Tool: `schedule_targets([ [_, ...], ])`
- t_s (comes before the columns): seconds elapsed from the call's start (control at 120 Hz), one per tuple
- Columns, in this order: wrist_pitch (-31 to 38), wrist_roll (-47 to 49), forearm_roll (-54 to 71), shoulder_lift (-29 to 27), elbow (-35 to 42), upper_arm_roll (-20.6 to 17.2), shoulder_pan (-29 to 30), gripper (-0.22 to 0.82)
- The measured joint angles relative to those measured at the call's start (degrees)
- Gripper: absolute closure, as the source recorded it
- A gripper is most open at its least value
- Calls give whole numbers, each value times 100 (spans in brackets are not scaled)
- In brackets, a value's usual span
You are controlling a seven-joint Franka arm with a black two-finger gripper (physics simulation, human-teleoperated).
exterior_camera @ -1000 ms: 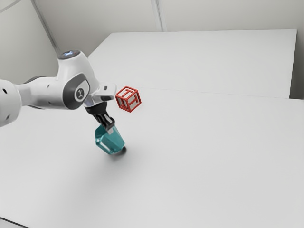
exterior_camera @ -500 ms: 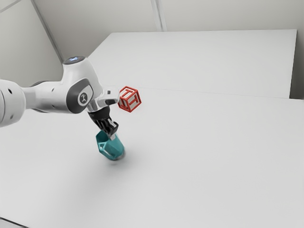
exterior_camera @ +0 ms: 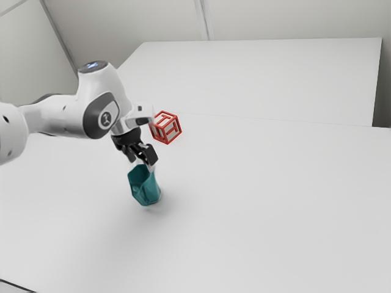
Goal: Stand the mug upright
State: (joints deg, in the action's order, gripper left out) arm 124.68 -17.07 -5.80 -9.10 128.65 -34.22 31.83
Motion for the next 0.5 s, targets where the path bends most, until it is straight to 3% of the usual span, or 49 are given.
schedule_targets([
  [0.333, -1864, 278, 9, 249, -2495, 104, -59, 2],
  [0.392, -2212, 372, 142, 461, -2963, 450, -437, 2],
  [0.5, -2727, 546, 295, 647, -3437, 1735, -1781, 1],
])
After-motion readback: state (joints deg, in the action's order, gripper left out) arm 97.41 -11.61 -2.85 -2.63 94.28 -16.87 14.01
